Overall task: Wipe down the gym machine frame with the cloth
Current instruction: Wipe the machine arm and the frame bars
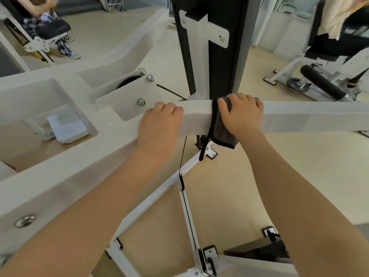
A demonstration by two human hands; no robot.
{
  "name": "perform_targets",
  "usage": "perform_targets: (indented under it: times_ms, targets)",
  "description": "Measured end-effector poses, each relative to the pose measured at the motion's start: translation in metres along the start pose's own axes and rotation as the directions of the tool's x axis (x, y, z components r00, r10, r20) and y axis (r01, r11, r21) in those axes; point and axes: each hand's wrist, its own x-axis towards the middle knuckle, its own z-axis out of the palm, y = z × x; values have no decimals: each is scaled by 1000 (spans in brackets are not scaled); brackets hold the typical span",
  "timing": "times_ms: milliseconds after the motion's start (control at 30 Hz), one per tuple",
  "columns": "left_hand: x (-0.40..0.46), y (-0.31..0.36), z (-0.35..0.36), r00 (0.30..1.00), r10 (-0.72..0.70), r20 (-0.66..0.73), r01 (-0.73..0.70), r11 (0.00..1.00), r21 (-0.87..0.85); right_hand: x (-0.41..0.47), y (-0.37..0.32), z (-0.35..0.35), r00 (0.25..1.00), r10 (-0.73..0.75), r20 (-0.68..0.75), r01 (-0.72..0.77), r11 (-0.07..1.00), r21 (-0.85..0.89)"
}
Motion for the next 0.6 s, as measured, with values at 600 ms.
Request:
perform_targets:
  times_ms: [600]
  targets:
    - [-7,-10,3,988,42,-149,-73,974,-214,-20,-9,14,966,-198,-167,195,980,-37]
